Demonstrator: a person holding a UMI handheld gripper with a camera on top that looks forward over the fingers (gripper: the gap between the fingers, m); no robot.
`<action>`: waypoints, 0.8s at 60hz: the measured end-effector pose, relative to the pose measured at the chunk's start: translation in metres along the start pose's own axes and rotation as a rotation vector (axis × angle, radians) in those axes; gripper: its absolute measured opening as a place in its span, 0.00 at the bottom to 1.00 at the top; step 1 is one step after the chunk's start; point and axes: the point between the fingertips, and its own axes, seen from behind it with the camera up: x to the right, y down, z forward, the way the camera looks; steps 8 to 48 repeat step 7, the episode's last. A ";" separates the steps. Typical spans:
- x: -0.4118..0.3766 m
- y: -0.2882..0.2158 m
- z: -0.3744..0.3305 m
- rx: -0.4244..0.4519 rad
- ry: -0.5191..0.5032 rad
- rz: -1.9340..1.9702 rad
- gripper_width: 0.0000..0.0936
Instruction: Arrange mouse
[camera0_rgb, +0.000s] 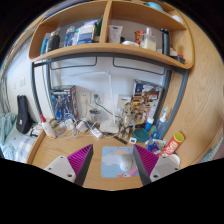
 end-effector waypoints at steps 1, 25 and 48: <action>-0.001 0.001 -0.001 -0.002 0.002 -0.001 0.86; -0.006 0.007 -0.006 -0.007 0.011 -0.011 0.86; -0.006 0.007 -0.006 -0.007 0.011 -0.011 0.86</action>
